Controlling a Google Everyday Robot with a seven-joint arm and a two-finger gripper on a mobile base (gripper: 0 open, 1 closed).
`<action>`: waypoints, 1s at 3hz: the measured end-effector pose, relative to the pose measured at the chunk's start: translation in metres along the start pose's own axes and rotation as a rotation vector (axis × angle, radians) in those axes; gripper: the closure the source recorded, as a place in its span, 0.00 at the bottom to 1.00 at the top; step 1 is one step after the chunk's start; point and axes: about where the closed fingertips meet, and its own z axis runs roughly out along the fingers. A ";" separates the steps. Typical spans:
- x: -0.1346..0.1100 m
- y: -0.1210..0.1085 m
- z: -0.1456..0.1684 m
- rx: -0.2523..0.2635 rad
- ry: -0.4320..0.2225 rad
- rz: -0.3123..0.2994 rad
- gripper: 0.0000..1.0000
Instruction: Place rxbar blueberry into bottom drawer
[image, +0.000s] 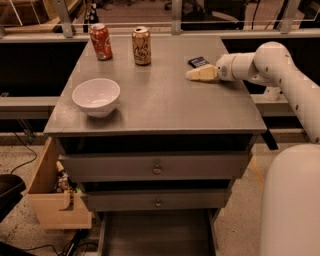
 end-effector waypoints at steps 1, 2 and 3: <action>-0.003 0.000 -0.001 0.000 0.000 0.000 0.16; -0.006 0.000 -0.003 0.000 0.000 0.000 0.38; -0.012 0.000 -0.005 0.000 0.000 0.000 0.69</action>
Offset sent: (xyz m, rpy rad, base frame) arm 0.0000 0.0001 0.0027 0.0000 0.0001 0.0001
